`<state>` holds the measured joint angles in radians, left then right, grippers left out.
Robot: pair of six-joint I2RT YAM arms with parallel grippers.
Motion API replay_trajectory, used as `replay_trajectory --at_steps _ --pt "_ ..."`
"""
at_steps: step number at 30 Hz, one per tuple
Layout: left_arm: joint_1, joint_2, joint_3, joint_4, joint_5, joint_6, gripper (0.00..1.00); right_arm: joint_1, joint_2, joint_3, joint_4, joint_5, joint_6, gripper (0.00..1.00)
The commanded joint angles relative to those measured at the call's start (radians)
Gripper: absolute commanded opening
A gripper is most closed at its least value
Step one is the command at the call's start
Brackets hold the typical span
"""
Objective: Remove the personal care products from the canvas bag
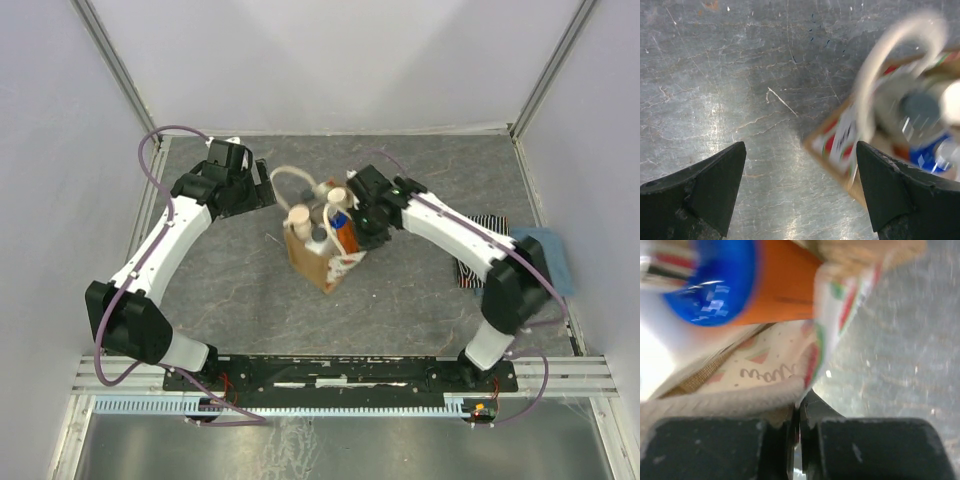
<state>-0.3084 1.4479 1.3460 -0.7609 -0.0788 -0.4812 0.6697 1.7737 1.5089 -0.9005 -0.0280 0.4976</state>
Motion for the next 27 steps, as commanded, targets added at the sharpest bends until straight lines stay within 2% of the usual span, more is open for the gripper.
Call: replay_trajectory --at_steps 1,4,5,6,12,21,24,27 --pt "0.013 -0.028 0.074 0.013 -0.025 0.002 0.97 -0.007 -0.288 -0.148 -0.097 -0.095 -0.028 0.17" --pt "0.014 -0.019 0.075 0.031 0.005 -0.016 0.97 -0.008 -0.364 -0.196 -0.132 0.002 -0.036 0.6" --pt "0.014 -0.016 0.071 0.043 0.036 -0.025 0.97 -0.007 -0.374 -0.204 -0.127 0.013 -0.039 0.7" --pt "0.014 -0.012 0.067 0.051 0.064 -0.036 0.97 -0.007 -0.378 -0.206 -0.123 0.013 -0.04 0.75" --pt "0.011 -0.046 0.024 0.075 0.181 -0.055 0.91 -0.007 -0.327 -0.148 -0.149 0.049 -0.041 0.78" --pt "0.011 -0.199 -0.064 0.04 0.305 -0.057 0.8 -0.007 -0.37 -0.029 -0.176 0.191 -0.035 0.78" --pt "0.001 -0.216 -0.11 0.041 0.351 -0.063 0.68 -0.008 -0.386 0.011 -0.167 0.189 -0.042 0.78" --pt "-0.06 -0.222 -0.185 0.1 0.357 -0.108 0.5 -0.007 -0.379 0.052 -0.164 0.155 -0.054 0.78"
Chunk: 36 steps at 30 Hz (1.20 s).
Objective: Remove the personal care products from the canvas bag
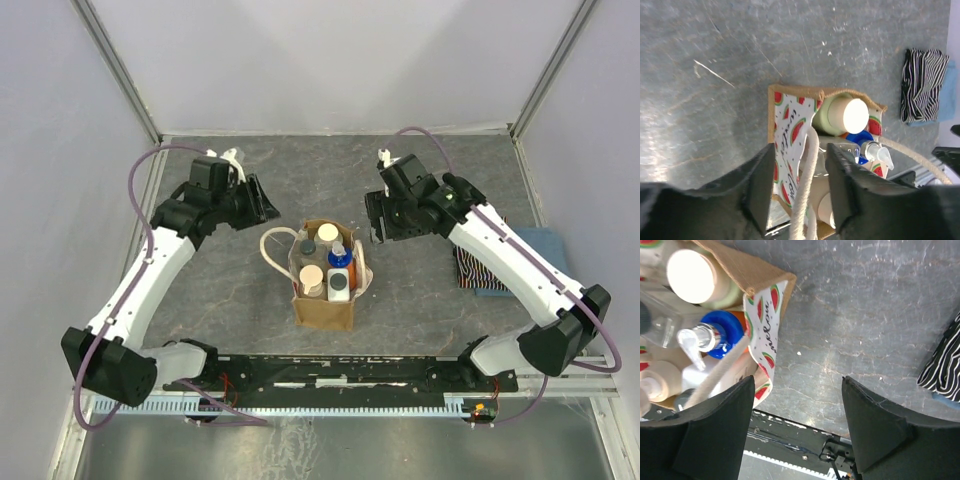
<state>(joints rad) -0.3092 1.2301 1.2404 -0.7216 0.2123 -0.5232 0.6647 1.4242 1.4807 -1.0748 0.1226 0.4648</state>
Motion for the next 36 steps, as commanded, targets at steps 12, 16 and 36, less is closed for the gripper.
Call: replay_trajectory --at_steps 12,16,36 --pt "-0.207 0.141 -0.124 0.22 -0.088 -0.099 0.75 0.004 -0.012 0.114 0.047 -0.093 -0.03 0.78" --pt "-0.206 0.224 -0.114 0.219 -0.102 -0.091 0.75 0.006 -0.014 0.102 0.059 -0.13 -0.031 0.78" --pt "-0.207 0.31 -0.052 0.178 -0.202 -0.08 0.15 0.238 0.253 0.304 0.04 -0.076 -0.086 0.69"
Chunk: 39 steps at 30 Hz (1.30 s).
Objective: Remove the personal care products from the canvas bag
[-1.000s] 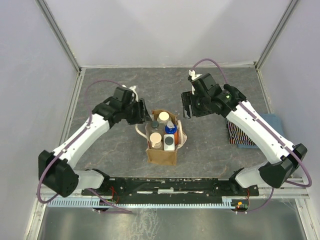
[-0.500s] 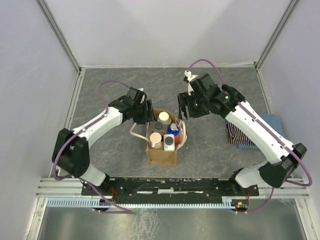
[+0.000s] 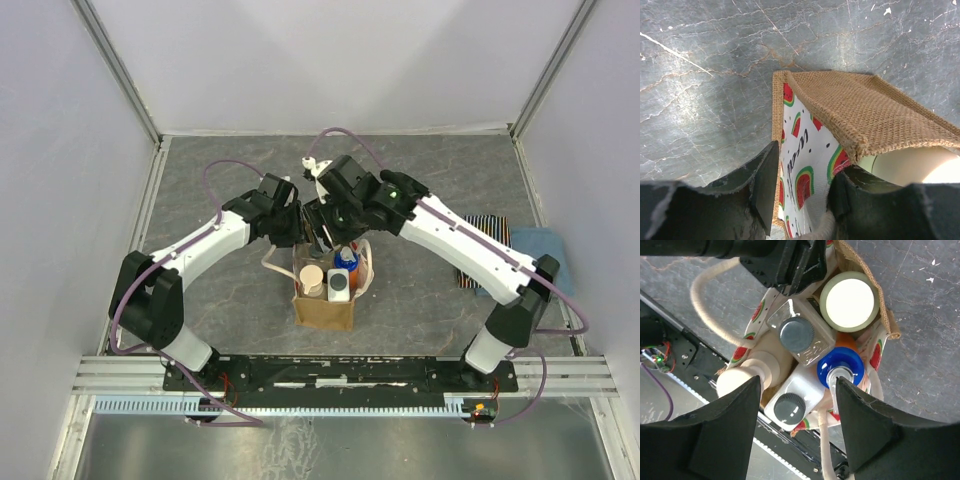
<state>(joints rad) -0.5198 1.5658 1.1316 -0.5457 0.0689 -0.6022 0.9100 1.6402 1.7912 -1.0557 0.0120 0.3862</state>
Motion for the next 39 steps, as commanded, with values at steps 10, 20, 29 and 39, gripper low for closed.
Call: replay_trajectory --at_steps 10,20,29,39 --pt "0.006 -0.028 0.08 -0.026 -0.074 0.005 0.11 -0.057 0.011 -0.195 0.086 0.023 0.029 0.69" --pt "0.007 -0.029 0.083 -0.047 -0.092 0.013 0.07 -0.094 0.007 -0.316 0.099 0.003 0.018 0.69" --pt "0.007 0.0 0.117 -0.049 -0.061 0.002 0.13 -0.095 0.039 -0.378 0.107 0.085 0.01 0.75" --pt "0.007 -0.001 0.13 -0.057 -0.054 -0.004 0.36 -0.095 0.103 -0.386 0.206 0.115 0.028 0.74"
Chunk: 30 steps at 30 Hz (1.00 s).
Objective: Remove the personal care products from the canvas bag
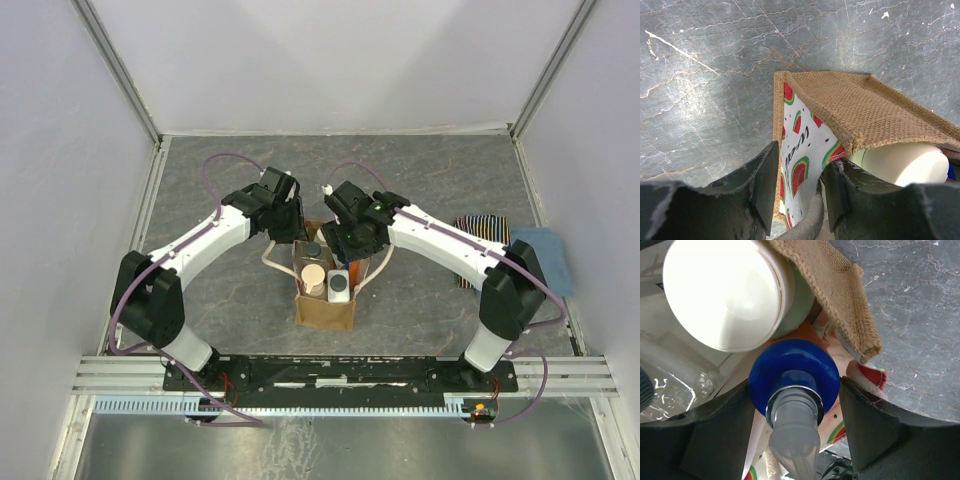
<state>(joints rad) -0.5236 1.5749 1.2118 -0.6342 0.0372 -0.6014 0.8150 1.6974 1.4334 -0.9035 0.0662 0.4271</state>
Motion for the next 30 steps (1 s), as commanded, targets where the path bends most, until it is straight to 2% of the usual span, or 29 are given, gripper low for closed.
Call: replay_trajectory --at_steps 1,6,12,16,23,30 --pt "0.01 -0.009 0.048 0.031 -0.023 -0.004 0.36 0.0 0.044 -0.038 0.079 0.073 -0.012 0.73" --pt "0.011 -0.008 0.038 0.031 -0.019 -0.004 0.36 0.0 0.036 -0.098 0.215 0.066 -0.008 0.67" --pt "0.012 -0.025 0.035 0.017 -0.053 -0.002 0.14 0.001 -0.01 -0.136 0.309 0.06 -0.01 0.57" --pt "0.017 -0.026 0.048 -0.01 -0.08 0.0 0.05 0.002 -0.05 -0.077 0.32 0.088 -0.062 0.55" --pt "0.026 -0.04 0.043 -0.022 -0.09 0.002 0.04 0.004 -0.07 0.087 0.286 0.141 -0.14 0.51" --pt "0.036 -0.042 0.044 -0.041 -0.103 0.008 0.04 0.004 -0.126 0.062 0.406 0.172 -0.184 0.49"
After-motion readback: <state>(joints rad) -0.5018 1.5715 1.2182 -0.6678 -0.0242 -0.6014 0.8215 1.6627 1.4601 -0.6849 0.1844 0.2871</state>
